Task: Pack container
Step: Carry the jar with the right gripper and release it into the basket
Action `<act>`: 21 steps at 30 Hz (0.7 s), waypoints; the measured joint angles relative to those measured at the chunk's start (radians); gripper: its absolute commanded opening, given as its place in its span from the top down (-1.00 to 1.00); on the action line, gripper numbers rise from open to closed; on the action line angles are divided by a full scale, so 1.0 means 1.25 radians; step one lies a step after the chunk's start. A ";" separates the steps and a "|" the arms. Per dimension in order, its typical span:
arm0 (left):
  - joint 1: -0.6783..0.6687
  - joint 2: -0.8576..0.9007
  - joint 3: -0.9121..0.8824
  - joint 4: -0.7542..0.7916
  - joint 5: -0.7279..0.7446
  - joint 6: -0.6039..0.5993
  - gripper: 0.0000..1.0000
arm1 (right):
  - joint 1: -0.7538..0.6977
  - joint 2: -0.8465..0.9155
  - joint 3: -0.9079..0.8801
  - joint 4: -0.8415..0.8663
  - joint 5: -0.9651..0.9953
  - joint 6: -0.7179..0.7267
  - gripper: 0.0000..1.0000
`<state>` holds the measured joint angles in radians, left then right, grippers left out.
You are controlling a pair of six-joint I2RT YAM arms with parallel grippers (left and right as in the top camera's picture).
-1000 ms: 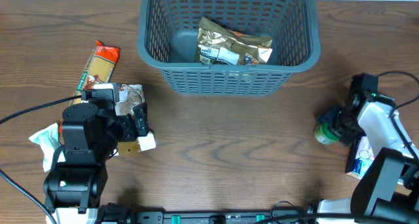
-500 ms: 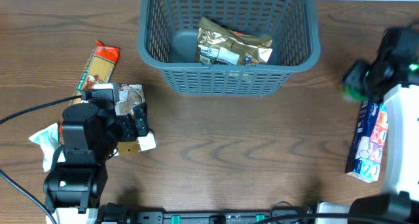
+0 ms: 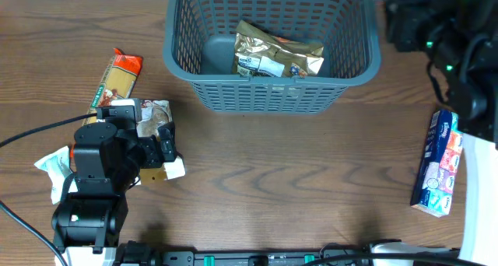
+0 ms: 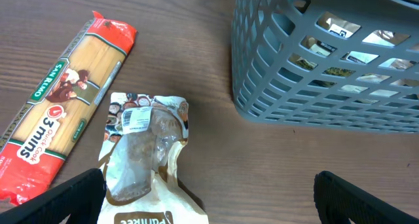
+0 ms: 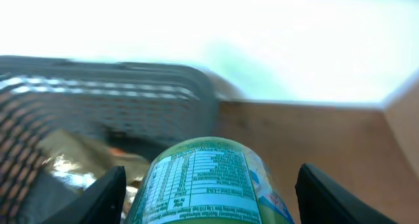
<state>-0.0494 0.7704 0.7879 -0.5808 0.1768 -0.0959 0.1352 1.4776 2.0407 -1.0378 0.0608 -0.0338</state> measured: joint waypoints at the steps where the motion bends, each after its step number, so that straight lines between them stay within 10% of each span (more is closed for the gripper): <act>1: 0.000 0.000 0.000 0.000 0.000 0.000 -0.97 | 0.016 0.006 0.001 0.012 -0.012 -0.029 0.98; 21: 0.000 0.000 0.000 -0.006 0.000 0.000 -0.97 | 0.174 0.477 -0.001 0.088 -0.132 -0.179 0.98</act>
<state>-0.0494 0.7704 0.7879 -0.5884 0.1768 -0.0959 0.3531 2.0735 2.0392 -0.9279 -0.1040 -0.2581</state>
